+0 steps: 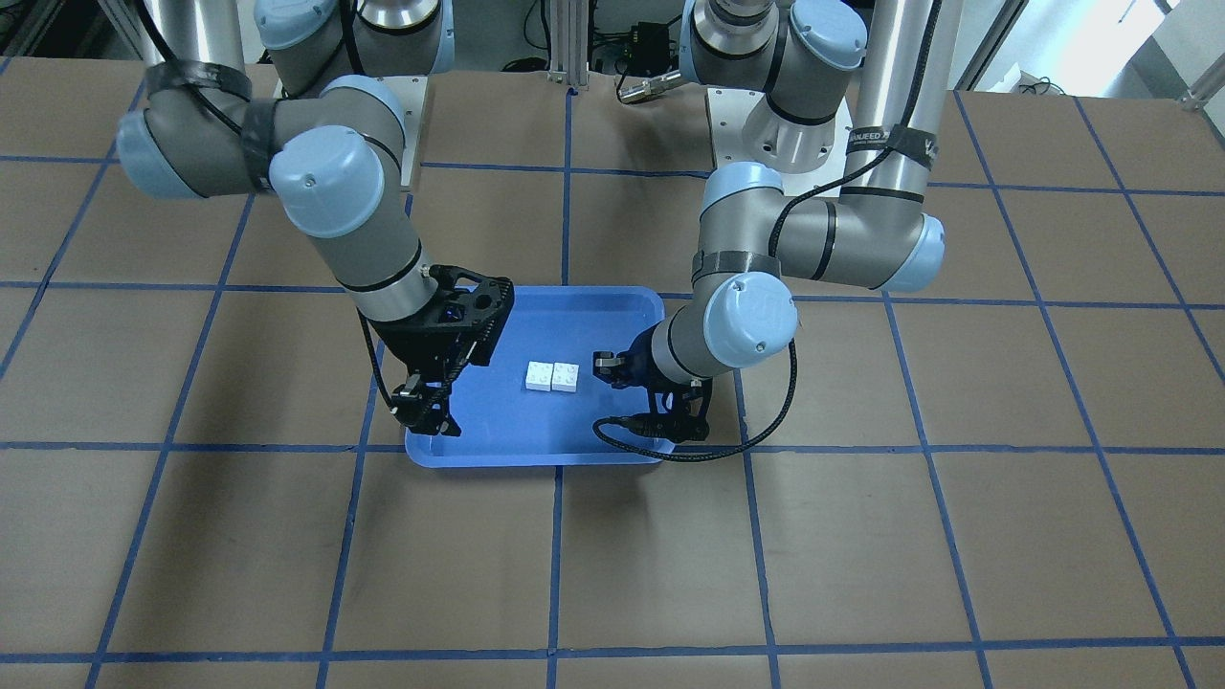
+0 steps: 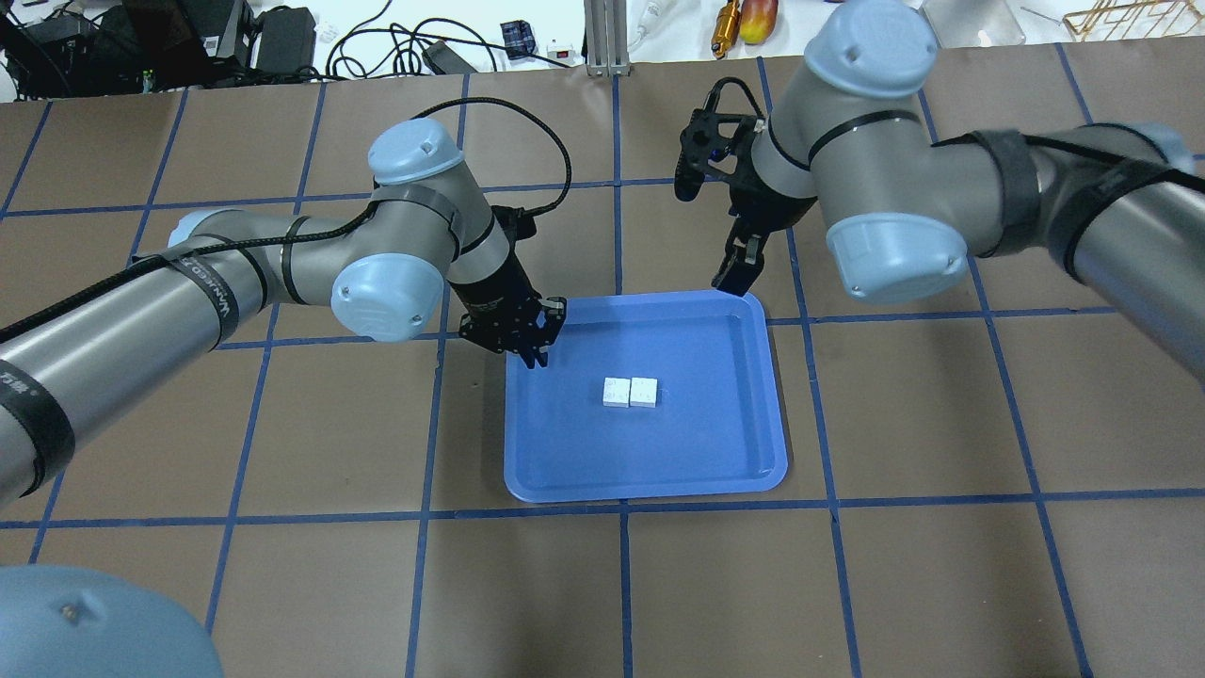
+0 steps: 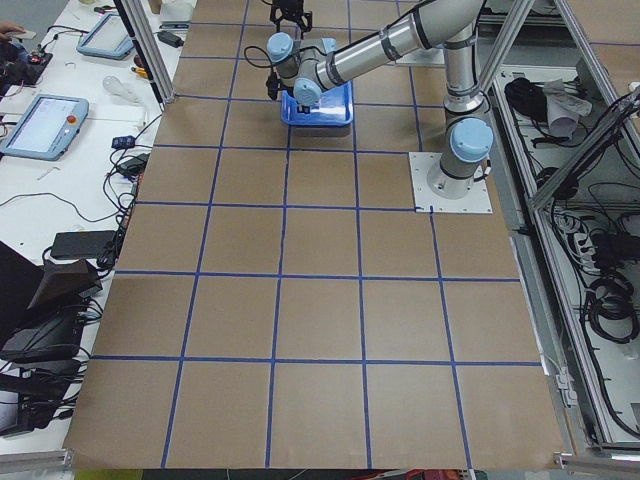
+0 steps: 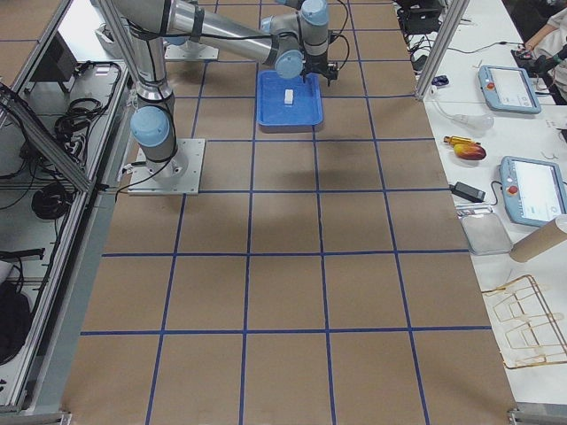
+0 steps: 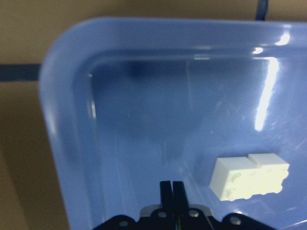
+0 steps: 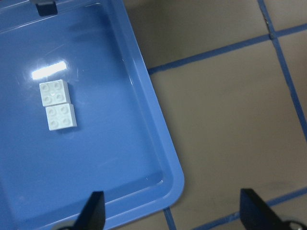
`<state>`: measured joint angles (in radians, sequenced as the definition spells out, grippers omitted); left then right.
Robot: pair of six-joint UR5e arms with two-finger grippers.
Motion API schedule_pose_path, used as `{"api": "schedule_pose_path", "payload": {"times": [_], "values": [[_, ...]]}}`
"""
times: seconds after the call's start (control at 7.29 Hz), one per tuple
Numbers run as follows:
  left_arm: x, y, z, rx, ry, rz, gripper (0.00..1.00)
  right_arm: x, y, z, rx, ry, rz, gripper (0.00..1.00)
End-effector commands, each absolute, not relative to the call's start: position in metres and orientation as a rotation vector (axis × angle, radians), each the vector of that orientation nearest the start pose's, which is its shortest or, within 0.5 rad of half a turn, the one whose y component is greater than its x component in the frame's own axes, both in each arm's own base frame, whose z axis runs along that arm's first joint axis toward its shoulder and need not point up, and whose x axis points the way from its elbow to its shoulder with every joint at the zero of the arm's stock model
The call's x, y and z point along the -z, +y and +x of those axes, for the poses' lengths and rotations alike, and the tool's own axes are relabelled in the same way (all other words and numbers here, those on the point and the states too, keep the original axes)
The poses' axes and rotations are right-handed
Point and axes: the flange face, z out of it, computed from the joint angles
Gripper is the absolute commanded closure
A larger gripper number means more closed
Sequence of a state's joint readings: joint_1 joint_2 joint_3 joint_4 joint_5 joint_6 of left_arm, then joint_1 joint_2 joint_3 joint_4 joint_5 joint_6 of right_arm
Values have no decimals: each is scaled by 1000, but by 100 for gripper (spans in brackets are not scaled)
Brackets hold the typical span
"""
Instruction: Assemble white blocks and place on blue tray
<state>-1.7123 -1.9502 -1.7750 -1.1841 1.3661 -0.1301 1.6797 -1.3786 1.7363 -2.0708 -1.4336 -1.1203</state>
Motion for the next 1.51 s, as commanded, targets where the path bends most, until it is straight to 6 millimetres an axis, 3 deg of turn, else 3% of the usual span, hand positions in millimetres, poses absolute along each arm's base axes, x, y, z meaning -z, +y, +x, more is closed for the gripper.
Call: {"api": "schedule_pose_path", "payload": {"times": [0.0,0.14,0.27,0.41,0.69,0.96,1.24,1.37], "values": [[-306,-564,-206,-295,3203,4,7,-420,-547,193,157,2681,-1593,0],[-349,-572,-193,-228,3148,40,0,-446,-550,184,109,2811,-1466,0],[-386,-577,-174,-155,3089,119,0,-477,-546,180,78,2928,-1321,0],[-412,-579,-146,-141,3087,209,0,-498,-535,178,18,2980,-1186,0],[-451,-564,-99,-79,3095,182,0,-525,-516,176,49,3105,-781,0],[-488,-530,-92,-92,3109,166,0,-522,-508,174,-14,3165,-354,0],[-514,-504,-99,-64,3150,121,0,-523,-508,176,-9,3156,-233,0],[-517,-501,-97,-54,3151,109,0,-523,-508,176,-11,3150,-163,0]]}}
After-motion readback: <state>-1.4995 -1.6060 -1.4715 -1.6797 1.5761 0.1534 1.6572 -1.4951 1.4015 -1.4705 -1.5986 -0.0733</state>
